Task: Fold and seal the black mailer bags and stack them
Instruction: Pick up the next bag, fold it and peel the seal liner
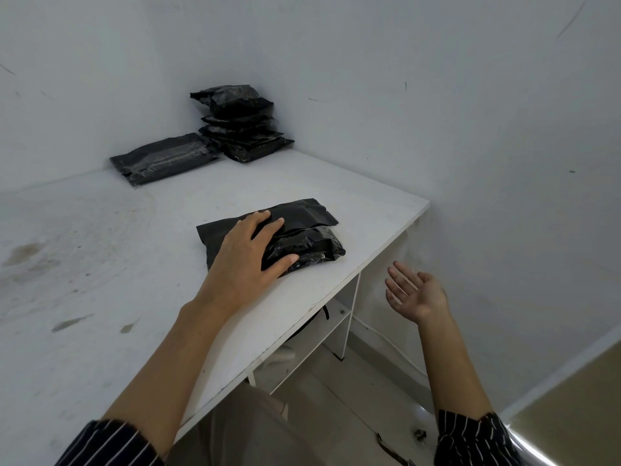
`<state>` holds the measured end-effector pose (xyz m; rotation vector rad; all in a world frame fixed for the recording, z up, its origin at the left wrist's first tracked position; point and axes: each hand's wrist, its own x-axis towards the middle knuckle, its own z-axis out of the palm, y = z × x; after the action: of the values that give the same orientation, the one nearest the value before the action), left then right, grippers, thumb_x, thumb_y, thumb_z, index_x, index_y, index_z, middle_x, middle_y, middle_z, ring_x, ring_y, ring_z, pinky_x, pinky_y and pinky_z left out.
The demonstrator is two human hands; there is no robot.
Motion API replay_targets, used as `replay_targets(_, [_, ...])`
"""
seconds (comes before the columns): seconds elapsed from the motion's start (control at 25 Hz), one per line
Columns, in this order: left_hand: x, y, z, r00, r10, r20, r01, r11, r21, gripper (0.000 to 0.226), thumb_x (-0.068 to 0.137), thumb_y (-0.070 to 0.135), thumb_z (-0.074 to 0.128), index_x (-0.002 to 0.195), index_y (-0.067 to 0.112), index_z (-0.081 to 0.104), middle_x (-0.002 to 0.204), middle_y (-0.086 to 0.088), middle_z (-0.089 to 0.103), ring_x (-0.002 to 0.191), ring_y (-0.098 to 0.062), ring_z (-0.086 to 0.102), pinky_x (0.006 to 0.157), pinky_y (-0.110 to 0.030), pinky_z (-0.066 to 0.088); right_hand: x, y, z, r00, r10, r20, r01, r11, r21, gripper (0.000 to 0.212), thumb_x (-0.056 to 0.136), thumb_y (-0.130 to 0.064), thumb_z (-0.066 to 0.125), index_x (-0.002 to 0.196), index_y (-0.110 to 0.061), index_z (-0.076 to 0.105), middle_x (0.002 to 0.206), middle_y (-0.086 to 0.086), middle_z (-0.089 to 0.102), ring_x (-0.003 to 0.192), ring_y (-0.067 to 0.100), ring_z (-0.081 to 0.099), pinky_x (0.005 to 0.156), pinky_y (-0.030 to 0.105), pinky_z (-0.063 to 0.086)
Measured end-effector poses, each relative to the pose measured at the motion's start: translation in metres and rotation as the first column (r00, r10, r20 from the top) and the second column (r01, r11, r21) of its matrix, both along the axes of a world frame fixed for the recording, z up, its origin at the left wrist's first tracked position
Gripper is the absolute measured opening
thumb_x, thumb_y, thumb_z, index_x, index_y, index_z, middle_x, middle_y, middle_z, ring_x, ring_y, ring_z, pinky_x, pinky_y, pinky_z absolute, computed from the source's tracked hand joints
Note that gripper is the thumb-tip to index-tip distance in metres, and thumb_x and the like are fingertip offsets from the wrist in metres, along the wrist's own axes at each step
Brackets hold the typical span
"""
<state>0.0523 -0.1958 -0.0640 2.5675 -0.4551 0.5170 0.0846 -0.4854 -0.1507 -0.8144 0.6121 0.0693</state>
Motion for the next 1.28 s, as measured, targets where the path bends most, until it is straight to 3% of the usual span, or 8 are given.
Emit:
replay_targets(0.12, [0.000,0.000,0.000,1.000,-0.003,0.006,0.003,1.000,0.001,0.061,0.086,0.041,0.060,0.139,0.015,0.045,0.145,-0.004,0.037,0.136,-0.019,0.031,0.116,-0.040,0.023,-0.003,-0.001,-0.007,0.988,0.050,-0.149,-0.071,0.988,-0.134,0.048,0.102,-0.036,0.026,0.093,-0.006,0.062,0.098,0.007,0.065,0.083,0.019,0.058,0.074,0.031,0.044])
replay_targets(0.24, [0.000,-0.001,0.001,1.000,-0.001,-0.001,0.001,1.000,0.001,0.061,0.087,0.041,0.059,0.140,0.016,0.043,0.146,-0.003,0.036,0.137,-0.018,0.029,0.117,-0.038,0.021,-0.002,-0.003,-0.023,0.951,-0.229,-0.207,0.152,0.932,-0.330,0.022,0.096,-0.024,0.047,0.100,-0.004,0.053,0.093,0.012,0.058,0.070,0.022,0.056,0.064,0.034,0.045])
replay_targets(0.36, [0.000,0.000,0.000,1.000,0.002,-0.005,-0.002,1.000,-0.003,0.061,0.087,0.042,0.059,0.140,0.017,0.043,0.146,-0.003,0.036,0.137,-0.019,0.029,0.116,-0.037,0.022,0.005,-0.009,-0.009,0.797,-0.596,0.104,0.485,0.528,-0.697,0.017,0.087,-0.010,0.050,0.101,-0.003,0.056,0.097,0.013,0.057,0.082,0.022,0.054,0.076,0.035,0.047])
replay_targets(0.44, [0.001,0.000,0.000,1.000,0.000,-0.004,0.000,1.000,0.001,0.061,0.087,0.042,0.060,0.140,0.016,0.044,0.146,-0.004,0.036,0.137,-0.020,0.030,0.116,-0.038,0.023,0.013,-0.014,0.016,0.793,-0.483,0.371,0.564,0.352,-0.747,0.019,0.086,-0.008,0.051,0.102,-0.001,0.059,0.098,0.013,0.061,0.080,0.016,0.055,0.079,0.023,0.049])
replay_targets(0.52, [0.001,0.000,-0.001,1.000,0.000,-0.007,0.000,1.000,0.006,0.061,0.087,0.042,0.059,0.140,0.016,0.044,0.146,-0.004,0.036,0.137,-0.020,0.030,0.116,-0.038,0.023,0.025,-0.016,0.038,0.863,-0.247,0.440,0.505,0.410,-0.760,0.017,0.088,-0.010,0.052,0.100,-0.004,0.062,0.097,0.009,0.065,0.081,0.013,0.058,0.073,0.013,0.045])
replay_targets(0.64, [0.001,0.001,-0.001,1.000,-0.007,-0.002,0.007,1.000,0.007,0.061,0.087,0.042,0.059,0.140,0.016,0.043,0.146,-0.004,0.036,0.137,-0.020,0.030,0.116,-0.039,0.023,0.047,-0.022,0.049,0.937,-0.031,0.349,0.323,0.458,-0.828,0.015,0.091,-0.015,0.052,0.098,-0.008,0.062,0.102,0.010,0.067,0.092,0.021,0.062,0.079,0.025,0.047])
replay_targets(1.04, [0.002,0.000,-0.001,1.000,-0.008,0.006,0.008,1.000,0.023,0.062,0.087,0.043,0.058,0.140,0.015,0.043,0.145,-0.006,0.037,0.135,-0.020,0.032,0.114,-0.038,0.025,0.050,-0.031,0.057,0.990,0.038,0.135,0.064,0.735,-0.675,0.019,0.088,-0.022,0.062,0.075,-0.008,0.062,0.065,0.003,0.054,0.055,0.017,0.054,0.061,0.028,0.049])
replay_targets(1.28, [0.003,0.001,-0.002,0.999,-0.018,0.027,0.018,1.000,0.001,0.059,0.086,0.040,0.061,0.136,0.012,0.048,0.143,-0.007,0.040,0.135,-0.021,0.033,0.115,-0.044,0.025,0.046,-0.037,0.068,0.997,0.027,0.071,0.040,0.614,-0.788,0.016,0.081,-0.007,0.062,0.066,-0.007,0.056,0.069,0.009,0.053,0.046,0.015,0.043,0.048,0.026,0.032])
